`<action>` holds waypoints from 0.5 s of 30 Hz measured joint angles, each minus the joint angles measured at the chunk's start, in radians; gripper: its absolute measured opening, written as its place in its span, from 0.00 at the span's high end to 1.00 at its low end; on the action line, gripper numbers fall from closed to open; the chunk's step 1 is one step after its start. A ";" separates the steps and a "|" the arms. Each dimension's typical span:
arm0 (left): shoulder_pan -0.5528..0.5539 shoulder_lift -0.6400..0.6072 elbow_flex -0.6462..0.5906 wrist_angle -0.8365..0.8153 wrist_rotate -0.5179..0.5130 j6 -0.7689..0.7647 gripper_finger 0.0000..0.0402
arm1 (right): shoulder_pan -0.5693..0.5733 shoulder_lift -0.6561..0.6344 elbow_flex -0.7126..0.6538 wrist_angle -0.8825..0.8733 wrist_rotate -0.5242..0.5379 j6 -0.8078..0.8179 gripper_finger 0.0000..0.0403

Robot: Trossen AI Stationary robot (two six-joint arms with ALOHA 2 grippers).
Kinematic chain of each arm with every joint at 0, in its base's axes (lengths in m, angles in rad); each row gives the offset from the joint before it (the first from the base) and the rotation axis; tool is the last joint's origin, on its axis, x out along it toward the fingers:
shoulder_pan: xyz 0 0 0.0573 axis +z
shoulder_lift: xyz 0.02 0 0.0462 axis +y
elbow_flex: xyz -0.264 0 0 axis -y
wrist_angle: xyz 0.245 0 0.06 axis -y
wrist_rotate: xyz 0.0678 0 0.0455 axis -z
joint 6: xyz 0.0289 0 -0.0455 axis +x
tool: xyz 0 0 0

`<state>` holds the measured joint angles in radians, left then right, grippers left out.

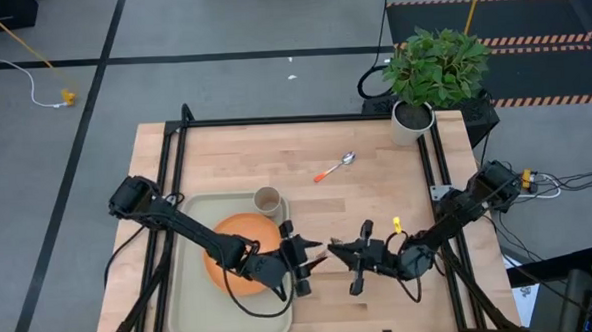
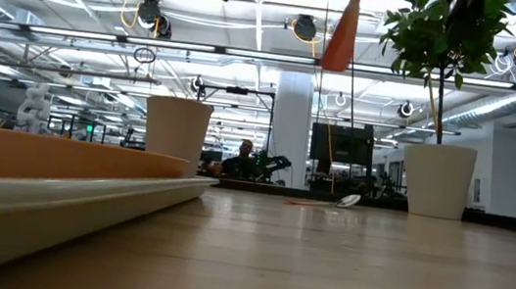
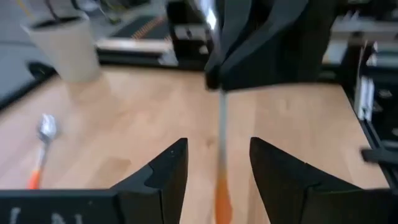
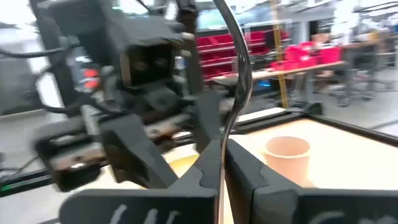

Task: Pick and place plate/cup/fork/spoon on tray
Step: Put the orange fork on the light yellow tray to the right of the orange plate

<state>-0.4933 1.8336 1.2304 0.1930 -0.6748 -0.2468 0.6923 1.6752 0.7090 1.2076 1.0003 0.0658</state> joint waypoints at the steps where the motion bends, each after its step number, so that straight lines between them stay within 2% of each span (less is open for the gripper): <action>1: -0.003 0.000 0.000 0.016 -0.021 0.014 0.59 | 0.002 0.000 0.000 0.001 0.022 0.000 1.00; 9: -0.021 0.000 0.000 0.112 -0.106 0.147 0.66 | 0.004 0.000 0.000 0.051 0.077 -0.025 1.00; 15: -0.021 0.003 0.000 0.142 -0.173 0.242 0.64 | 0.001 0.000 0.000 0.073 0.114 -0.062 1.00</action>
<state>-0.5144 1.8361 1.2305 0.3351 -0.8477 -0.0048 0.6937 1.6752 0.7090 1.2802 1.1141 0.0038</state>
